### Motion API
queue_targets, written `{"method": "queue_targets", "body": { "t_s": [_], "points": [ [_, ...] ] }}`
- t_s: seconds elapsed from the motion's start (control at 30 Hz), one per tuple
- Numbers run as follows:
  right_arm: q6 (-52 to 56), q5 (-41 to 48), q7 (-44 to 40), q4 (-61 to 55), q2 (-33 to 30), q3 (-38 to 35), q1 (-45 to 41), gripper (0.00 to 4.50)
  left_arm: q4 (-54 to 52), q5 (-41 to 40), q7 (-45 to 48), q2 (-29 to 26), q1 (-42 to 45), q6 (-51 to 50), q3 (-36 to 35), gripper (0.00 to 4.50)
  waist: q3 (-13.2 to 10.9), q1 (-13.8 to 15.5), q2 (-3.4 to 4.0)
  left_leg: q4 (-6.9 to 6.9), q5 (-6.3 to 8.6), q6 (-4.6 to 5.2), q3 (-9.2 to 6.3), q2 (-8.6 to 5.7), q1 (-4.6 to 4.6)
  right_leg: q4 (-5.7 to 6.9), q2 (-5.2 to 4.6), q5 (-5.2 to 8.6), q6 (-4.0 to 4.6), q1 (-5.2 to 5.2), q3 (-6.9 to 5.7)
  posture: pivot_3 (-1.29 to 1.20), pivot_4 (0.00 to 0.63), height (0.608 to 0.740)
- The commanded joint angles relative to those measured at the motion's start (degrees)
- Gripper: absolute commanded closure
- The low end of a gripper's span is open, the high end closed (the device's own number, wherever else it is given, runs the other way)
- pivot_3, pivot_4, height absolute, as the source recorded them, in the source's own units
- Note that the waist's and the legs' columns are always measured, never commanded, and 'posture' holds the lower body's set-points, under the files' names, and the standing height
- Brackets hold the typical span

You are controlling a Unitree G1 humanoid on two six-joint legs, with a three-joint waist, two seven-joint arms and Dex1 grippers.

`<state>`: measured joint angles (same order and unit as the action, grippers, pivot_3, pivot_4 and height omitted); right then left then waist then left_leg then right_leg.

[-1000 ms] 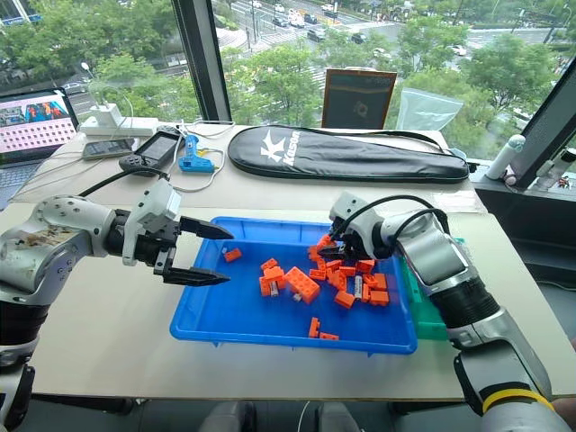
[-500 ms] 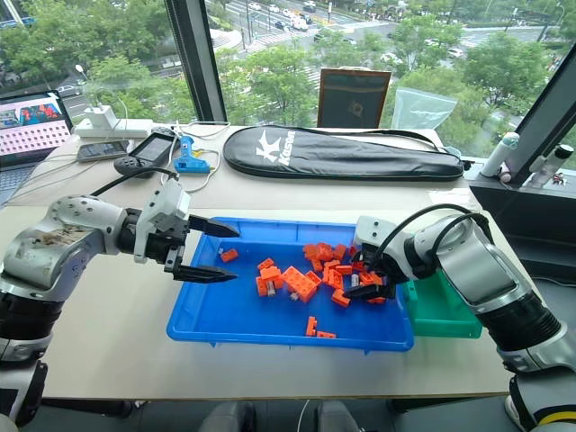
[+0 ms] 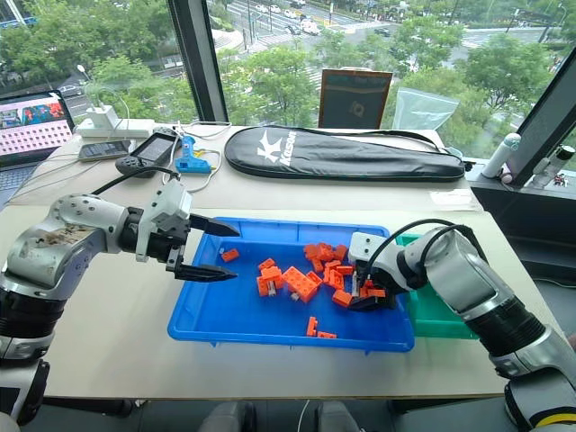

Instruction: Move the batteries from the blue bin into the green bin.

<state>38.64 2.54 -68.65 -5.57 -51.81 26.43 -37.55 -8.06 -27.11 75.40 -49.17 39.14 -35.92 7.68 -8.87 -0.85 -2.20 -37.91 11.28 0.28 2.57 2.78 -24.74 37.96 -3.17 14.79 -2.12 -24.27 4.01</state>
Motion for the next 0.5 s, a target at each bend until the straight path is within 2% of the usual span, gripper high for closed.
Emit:
{"method": "queue_targets", "body": {
  "t_s": [0.03,0.27,0.4,0.5],
  "points": [
    [-2.62,-2.75,0.32,1.45,0.46,-0.07,-1.67,0.02,-1.03,-0.69,-0.77,-0.55,1.37,-0.73,-2.16,0.0,0.0,0.02,0.0,0.0,0.0,0.0,0.0,0.0,0.0,0.0,0.0,0.0,0.0,0.01,0.0,0.0,0.15,0.733],
    [-1.93,-5.67,1.37,2.9,2.8,0.15,-2.43,0.02,-3.15,-4.21,-2.09,1.18,1.25,-3.04,-3.91,0.0,0.0,0.02,0.0,-0.01,0.0,0.0,0.0,0.0,0.0,0.0,0.0,0.0,0.0,0.01,0.0,0.0,0.15,0.733],
    [-0.58,-6.23,2.26,2.5,3.48,-0.2,-2.11,1.03,-2.97,-3.95,-2.49,1.08,1.07,-2.94,-3.9,0.0,0.0,0.02,0.0,-0.01,0.0,0.0,-0.01,0.0,0.0,0.01,0.0,0.0,0.0,0.01,0.0,0.0,0.15,0.733],
    [-0.05,-6.25,1.94,1.88,3.56,-0.32,-1.79,2.05,-2.36,-3.53,-2.71,1.08,1.42,-2.47,-3.67,0.0,0.0,0.02,0.0,-0.02,0.0,0.0,-0.01,0.0,0.0,0.01,0.0,0.0,0.0,0.02,-0.01,0.0,0.15,0.733]
  ]
}}
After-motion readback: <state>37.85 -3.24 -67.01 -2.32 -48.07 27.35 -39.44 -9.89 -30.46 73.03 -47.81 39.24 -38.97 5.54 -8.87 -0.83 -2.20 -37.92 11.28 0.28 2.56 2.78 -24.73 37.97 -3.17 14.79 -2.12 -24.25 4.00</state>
